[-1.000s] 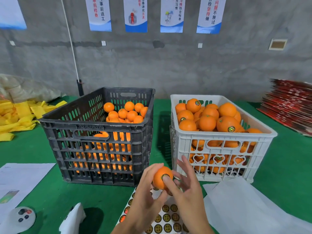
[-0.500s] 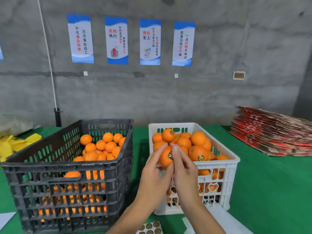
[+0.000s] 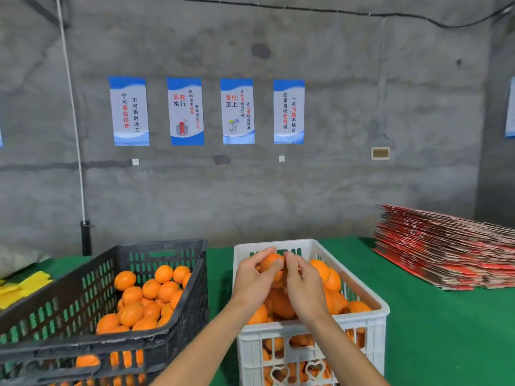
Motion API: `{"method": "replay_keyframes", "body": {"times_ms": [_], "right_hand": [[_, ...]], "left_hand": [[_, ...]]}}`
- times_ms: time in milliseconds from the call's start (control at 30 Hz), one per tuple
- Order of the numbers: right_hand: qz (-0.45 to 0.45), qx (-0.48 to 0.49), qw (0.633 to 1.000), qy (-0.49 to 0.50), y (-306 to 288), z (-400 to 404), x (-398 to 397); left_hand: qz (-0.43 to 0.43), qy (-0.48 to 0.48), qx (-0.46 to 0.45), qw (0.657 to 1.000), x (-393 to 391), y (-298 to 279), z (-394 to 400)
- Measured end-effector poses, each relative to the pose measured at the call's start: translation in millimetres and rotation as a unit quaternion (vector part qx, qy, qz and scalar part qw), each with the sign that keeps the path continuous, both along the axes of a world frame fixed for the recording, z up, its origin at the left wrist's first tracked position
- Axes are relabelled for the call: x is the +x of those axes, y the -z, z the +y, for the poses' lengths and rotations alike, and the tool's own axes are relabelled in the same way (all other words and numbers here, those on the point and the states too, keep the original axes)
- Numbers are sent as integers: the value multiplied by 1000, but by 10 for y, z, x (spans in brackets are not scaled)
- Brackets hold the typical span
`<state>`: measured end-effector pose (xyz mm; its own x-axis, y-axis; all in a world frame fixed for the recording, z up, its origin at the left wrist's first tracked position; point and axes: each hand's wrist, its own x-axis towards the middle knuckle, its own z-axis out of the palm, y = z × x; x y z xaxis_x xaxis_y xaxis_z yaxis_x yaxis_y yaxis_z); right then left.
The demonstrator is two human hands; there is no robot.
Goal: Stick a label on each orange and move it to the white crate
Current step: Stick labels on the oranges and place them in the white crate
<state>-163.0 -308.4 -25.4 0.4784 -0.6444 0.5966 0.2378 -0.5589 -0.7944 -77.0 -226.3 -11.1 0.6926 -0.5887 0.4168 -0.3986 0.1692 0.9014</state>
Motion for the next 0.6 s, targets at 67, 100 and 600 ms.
{"method": "replay_keyframes", "body": {"times_ms": [67, 100, 600], "right_hand": [[-14, -7, 1000, 15, 0, 50, 30], [-20, -12, 1000, 18, -20, 93, 45], [148, -63, 948, -274, -242, 1289, 1446]], "left_hand": [[-105, -19, 69, 992, 85, 20, -14], [-141, -18, 103, 984, 139, 23, -10], [-57, -32, 657, 751, 1928, -288, 2309]]}}
